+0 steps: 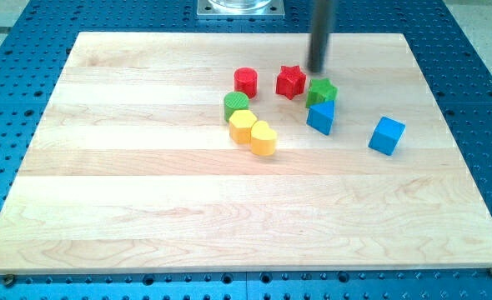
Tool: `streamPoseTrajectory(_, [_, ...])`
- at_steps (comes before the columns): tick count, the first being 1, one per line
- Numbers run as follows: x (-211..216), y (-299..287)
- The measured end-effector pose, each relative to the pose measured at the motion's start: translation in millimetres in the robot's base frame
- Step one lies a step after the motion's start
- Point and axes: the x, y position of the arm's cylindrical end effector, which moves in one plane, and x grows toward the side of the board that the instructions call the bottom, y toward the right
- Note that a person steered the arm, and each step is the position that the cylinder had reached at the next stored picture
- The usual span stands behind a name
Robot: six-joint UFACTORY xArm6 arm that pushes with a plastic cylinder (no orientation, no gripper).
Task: Move the blue cube closer to the blue triangle
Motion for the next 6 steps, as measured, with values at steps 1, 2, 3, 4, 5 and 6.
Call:
streamPoseTrajectory(1, [47, 89])
streamPoseTrajectory(2, [121, 89])
streamPoseTrajectory(3, [159, 89])
streamPoseTrajectory(4, [171, 44])
streamPoseTrajectory(5, [169, -14])
streamPoseTrajectory(6, [182, -22])
